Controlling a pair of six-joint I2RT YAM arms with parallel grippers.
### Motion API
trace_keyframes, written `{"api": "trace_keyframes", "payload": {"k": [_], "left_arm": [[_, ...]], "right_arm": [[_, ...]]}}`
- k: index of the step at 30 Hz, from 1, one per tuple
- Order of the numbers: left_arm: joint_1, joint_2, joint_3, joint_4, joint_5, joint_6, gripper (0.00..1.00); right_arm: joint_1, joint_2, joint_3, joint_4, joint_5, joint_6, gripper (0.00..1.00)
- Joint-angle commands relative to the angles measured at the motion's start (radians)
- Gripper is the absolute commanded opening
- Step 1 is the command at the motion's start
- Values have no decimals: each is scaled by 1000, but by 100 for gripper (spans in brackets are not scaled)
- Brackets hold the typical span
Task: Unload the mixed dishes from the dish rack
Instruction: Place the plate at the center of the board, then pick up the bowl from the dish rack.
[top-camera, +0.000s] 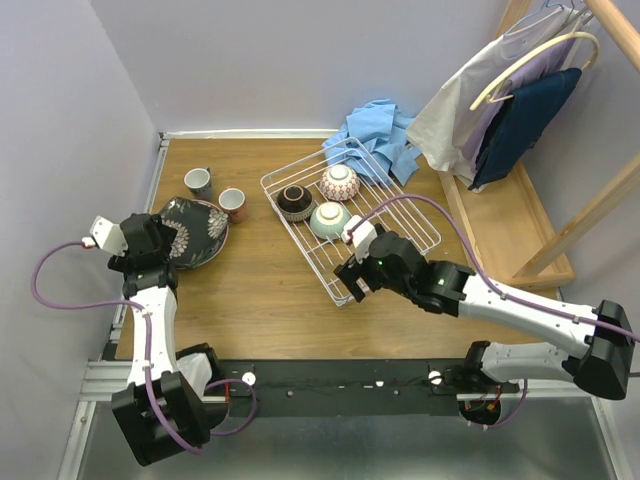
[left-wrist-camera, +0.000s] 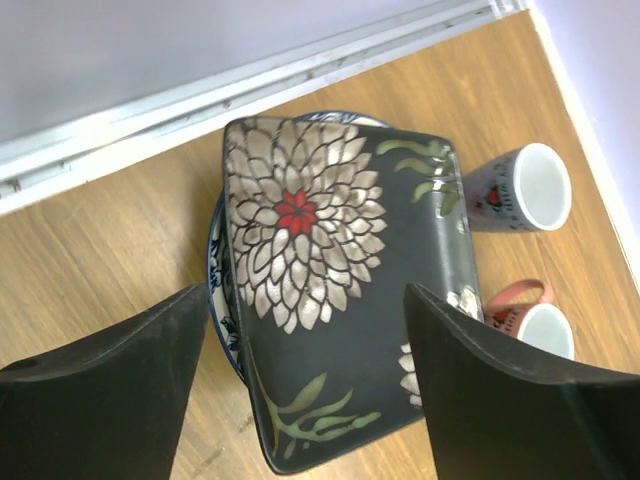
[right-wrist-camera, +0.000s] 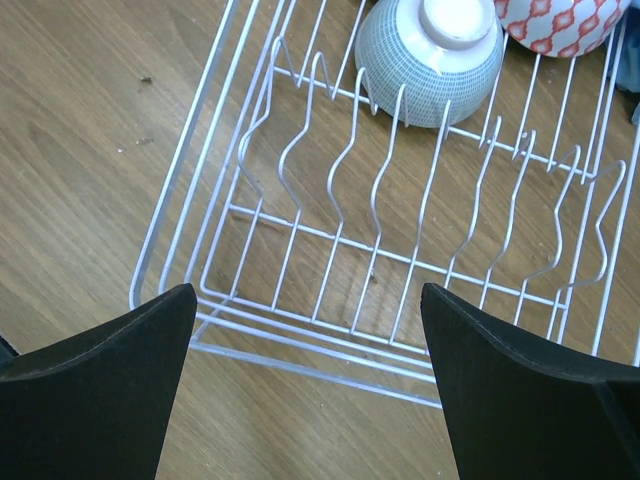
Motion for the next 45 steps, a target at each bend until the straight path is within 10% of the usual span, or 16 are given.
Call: {"api": "trace_keyframes", "payload": {"k": [1,21,45], "left_arm": [[9,-58,71,-75,43,142,90],[-246,-295,157,-397,302,374,95],[-372,-394,127,-420,447,319,98]], "right_arm": [[-41,55,87,-44,4,57,100],[-525,454,460,-73,-481,335,100],[-591,940,721,-61,-713,525,96]]}}
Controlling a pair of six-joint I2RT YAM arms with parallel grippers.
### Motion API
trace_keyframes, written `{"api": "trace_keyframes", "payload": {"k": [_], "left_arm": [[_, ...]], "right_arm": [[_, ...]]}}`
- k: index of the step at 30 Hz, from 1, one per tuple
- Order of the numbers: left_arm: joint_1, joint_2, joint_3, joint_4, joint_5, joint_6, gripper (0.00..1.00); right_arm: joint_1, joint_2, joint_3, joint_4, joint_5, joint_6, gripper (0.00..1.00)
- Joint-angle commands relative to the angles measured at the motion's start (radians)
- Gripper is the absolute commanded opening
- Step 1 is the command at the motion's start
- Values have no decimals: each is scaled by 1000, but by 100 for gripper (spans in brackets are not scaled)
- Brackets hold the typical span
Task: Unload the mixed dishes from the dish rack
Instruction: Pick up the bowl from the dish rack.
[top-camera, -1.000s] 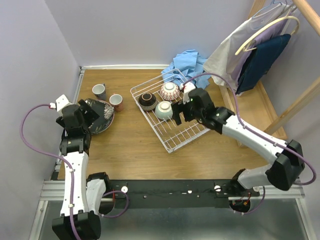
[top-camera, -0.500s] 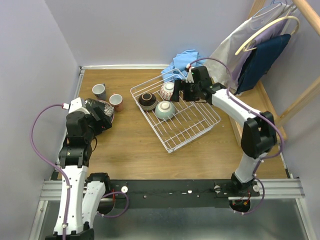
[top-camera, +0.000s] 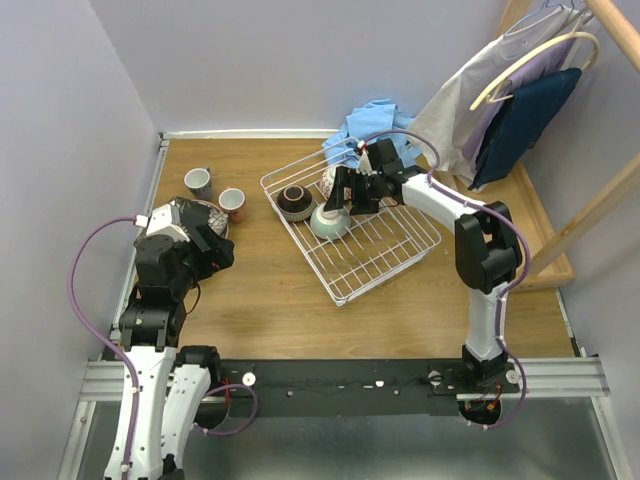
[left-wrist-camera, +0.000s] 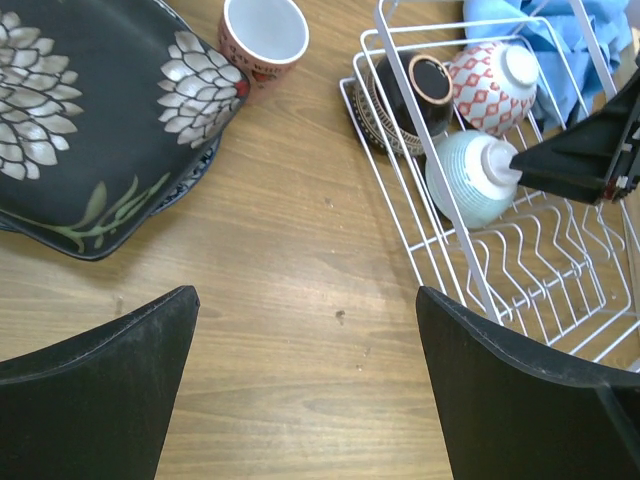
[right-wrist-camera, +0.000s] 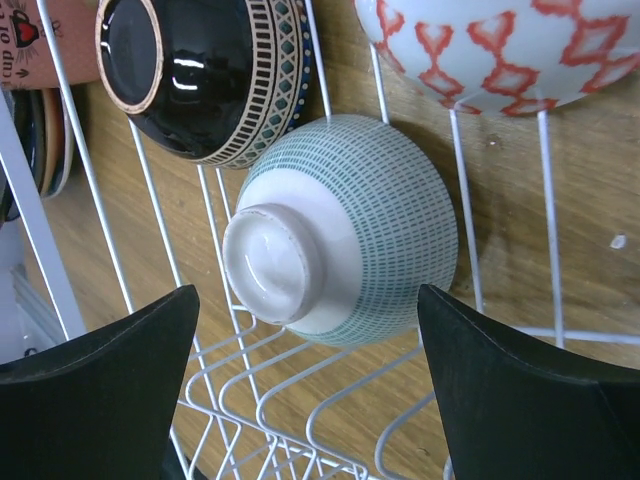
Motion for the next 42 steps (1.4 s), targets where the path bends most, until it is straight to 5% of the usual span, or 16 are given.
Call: {"api": "trace_keyframes", "payload": {"k": [1,29,42], "left_arm": [[-22,-3,-8,-5,40,-12,98],[-39,-1,-6,15,55,-33,98],[-39,-50,-33,12,53,-62,98]], "right_arm": [[-20,63,14,14,-42,45,96],[-94,13,27,-36,-45,1,96],[-92,28,140,-194,64,-97,96]]}}
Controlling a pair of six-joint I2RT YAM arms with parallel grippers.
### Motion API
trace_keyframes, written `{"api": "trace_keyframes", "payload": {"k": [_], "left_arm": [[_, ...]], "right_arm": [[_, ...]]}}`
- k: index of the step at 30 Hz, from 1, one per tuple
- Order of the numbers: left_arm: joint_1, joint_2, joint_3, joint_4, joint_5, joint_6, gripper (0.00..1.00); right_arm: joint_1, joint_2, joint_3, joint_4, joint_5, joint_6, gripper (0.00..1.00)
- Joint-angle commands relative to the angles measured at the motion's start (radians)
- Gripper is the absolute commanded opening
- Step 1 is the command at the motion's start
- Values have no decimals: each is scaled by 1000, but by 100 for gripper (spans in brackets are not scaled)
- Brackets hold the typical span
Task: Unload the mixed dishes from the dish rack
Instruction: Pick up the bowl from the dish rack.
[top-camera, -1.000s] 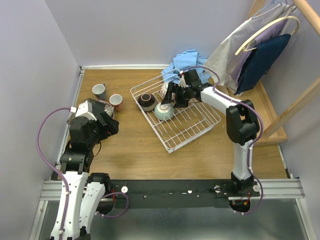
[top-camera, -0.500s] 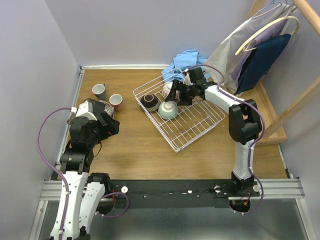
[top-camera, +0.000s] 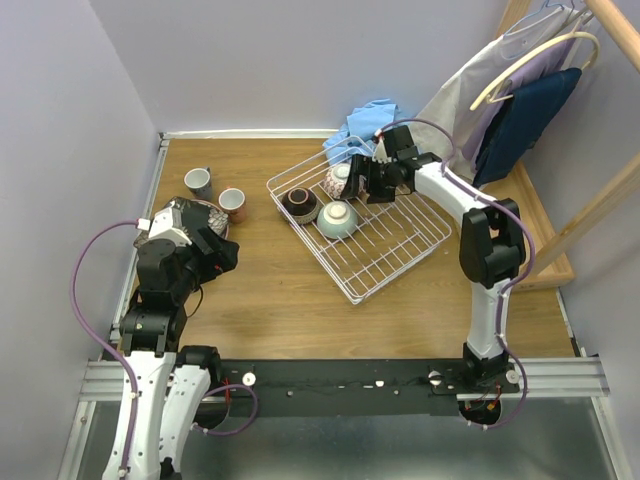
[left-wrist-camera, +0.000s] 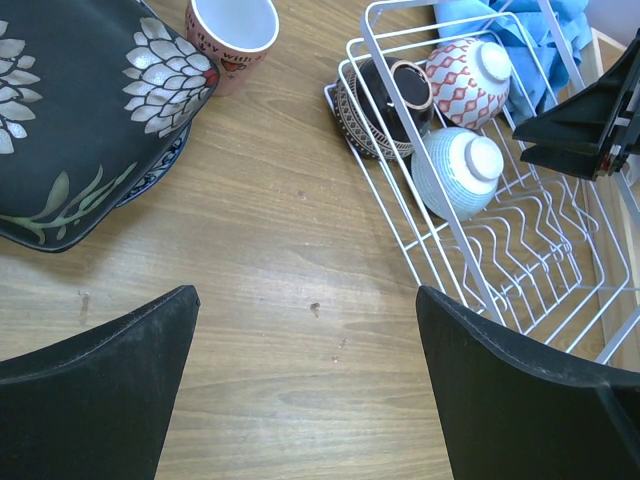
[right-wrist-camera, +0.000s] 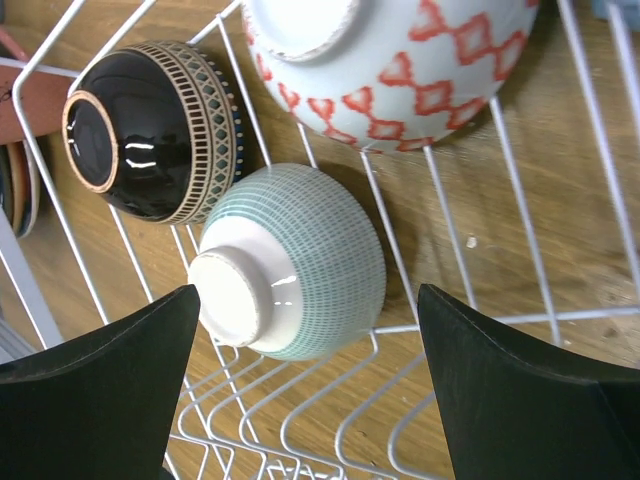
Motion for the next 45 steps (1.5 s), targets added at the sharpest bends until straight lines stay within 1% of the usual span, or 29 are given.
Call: {"api": "trace_keyframes", "payload": {"k": [1,6,10,17,28,32,34,39,43,45], "left_arm": [[-3,-21,-14,9,22,-13,98],[-3,-29,-16,3,26,-15,98],[-3,-29,-17,3,30,-17,98],[-3,-29,-19,3,37,-18,98],[-3,-22,-28,15,42,-29,98],[-3,-16,-33,27,48,-40,98],[-3,-15,-33,32,48,-41,98],[-3,-1,-34,41,45,-46,98],[-3,11,-39,59,46,-53,98],[-3,17,-37,62,48,-53,98]], "right_arm": [[-8,8,40,-100,23,-61,96],[-8,40,25,-83,-44,-69,96],[-8,70,49,-79,-85,-69,96],[-12,149,104,-125,-162,-86,96],[-28,201,111,-154,-249,-86,96],[-34,206,115,-157,-246,-104,94],[-34,193,121,-168,-220,-112,94],[-34,179,181,-223,-180,-136,94],[-34,205,195,-266,-226,-133,93],[-35,225,195,-274,-251,-133,89]]}}
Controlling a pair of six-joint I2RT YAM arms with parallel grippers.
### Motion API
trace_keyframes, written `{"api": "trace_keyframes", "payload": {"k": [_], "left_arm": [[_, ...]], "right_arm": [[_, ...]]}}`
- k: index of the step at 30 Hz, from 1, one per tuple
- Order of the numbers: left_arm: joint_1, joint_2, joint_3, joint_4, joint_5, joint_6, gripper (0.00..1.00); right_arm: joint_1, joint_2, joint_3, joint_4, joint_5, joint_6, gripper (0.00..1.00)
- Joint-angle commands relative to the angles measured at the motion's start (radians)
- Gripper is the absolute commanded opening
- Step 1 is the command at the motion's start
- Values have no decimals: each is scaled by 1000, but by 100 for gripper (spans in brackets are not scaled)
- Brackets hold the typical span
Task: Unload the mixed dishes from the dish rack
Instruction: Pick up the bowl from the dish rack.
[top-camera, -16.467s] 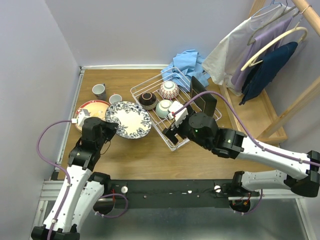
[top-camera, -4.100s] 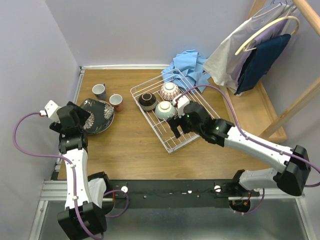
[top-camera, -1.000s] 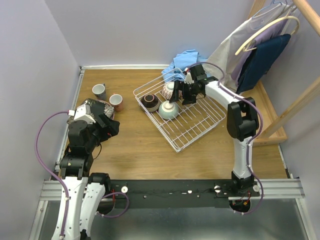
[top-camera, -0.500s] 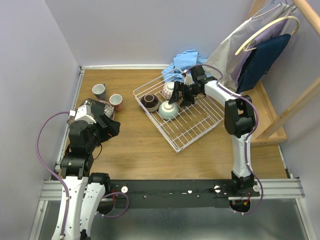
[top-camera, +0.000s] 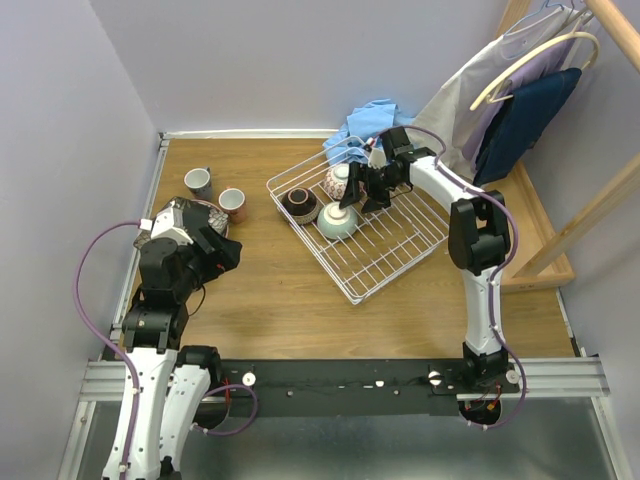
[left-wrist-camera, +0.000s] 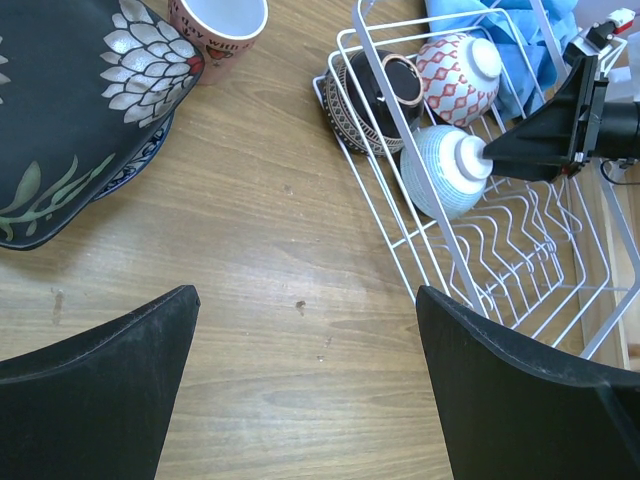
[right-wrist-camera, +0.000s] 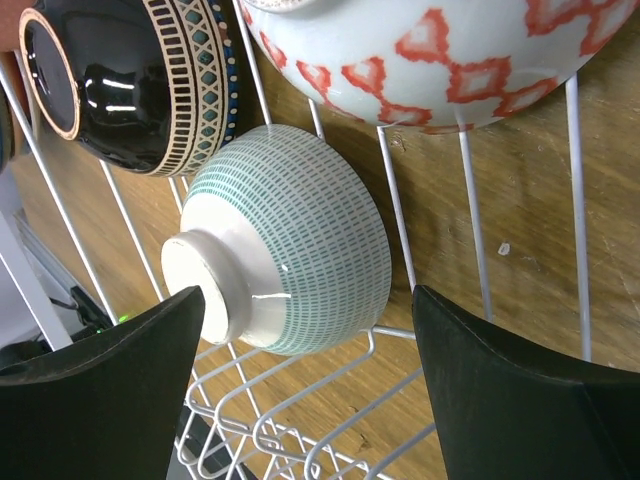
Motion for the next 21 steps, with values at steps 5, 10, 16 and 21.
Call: {"api": "trace_keyframes", "payload": {"k": [5,10,16,21], "left_arm": [[-3,19,-8,39,22,-10,98],[-3,27,-3,39,24,-13,98],[-3,39,-3,45,28,-19,98],[-3,42,-9,54,30,-27,98]], "right_arm": [[0,88,27,-104,-96,-16,86],[-1,111,35,-98,-114,-14,83],[-1,143,50,-109,-139,-27,83],[-6,152,24,-98,-163,-27,79]]}}
